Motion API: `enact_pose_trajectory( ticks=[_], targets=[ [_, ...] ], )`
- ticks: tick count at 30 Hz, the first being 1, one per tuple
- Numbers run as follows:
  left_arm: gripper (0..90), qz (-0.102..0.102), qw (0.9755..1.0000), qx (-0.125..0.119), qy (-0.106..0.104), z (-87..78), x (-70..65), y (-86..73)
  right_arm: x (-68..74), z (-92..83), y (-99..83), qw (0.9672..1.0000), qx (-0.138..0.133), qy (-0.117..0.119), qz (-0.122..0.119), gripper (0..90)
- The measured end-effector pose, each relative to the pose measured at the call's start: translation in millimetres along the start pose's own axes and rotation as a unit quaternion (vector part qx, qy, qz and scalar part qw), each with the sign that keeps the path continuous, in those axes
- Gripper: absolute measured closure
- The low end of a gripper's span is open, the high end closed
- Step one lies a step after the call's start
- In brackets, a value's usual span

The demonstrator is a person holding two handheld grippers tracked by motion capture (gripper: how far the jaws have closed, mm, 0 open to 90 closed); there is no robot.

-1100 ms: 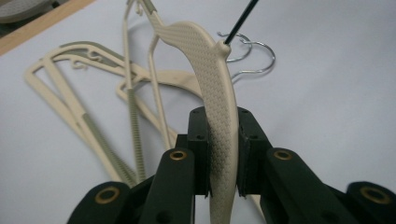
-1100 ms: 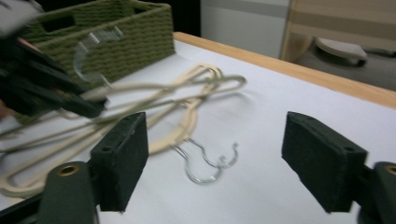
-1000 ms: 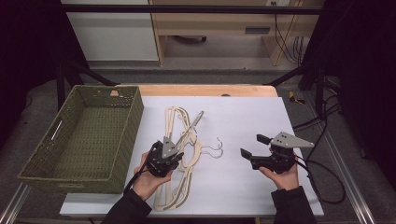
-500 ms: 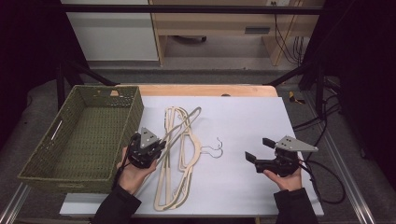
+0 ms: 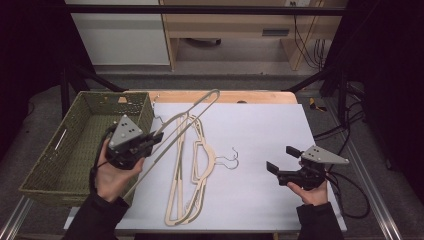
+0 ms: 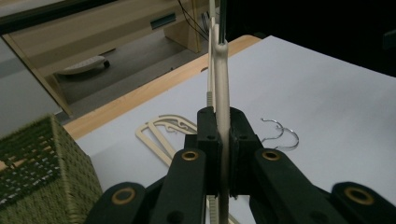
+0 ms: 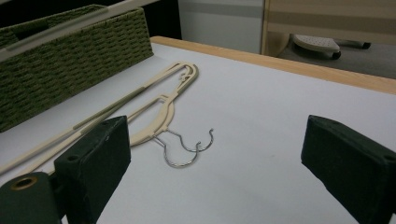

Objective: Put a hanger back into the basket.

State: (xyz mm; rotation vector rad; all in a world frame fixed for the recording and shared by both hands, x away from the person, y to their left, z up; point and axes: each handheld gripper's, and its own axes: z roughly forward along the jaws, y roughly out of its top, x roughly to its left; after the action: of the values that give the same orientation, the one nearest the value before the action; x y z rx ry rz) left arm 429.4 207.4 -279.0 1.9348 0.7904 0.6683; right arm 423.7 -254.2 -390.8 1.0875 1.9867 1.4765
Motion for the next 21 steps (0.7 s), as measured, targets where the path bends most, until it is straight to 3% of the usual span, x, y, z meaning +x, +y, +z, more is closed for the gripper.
enact_pose_trajectory(
  ticks=[5,8,13,21],
  targets=[
    [85.7,0.009,0.9999,0.004,0.001,-12.6,25.7,8.8,-0.9,-1.4,0.6,1.0,-0.003,0.006,-0.001,7.9],
    [85.7,0.011,0.9998,0.011,0.009,-18.0,44.4,7.8,-1.2,-2.4,1.0,0.9999,-0.009,0.008,-0.001,7.8],
    [85.6,0.002,1.0,0.003,0.009,-28.0,78.1,2.4,-1.9,-3.5,1.2,0.9999,-0.008,0.005,-0.003,7.5],
    [85.6,0.013,0.9986,0.021,0.047,-45.1,125.2,-17.2,-2.2,-3.2,1.1,1.0,-0.007,0.004,-0.003,7.4]
  ],
)
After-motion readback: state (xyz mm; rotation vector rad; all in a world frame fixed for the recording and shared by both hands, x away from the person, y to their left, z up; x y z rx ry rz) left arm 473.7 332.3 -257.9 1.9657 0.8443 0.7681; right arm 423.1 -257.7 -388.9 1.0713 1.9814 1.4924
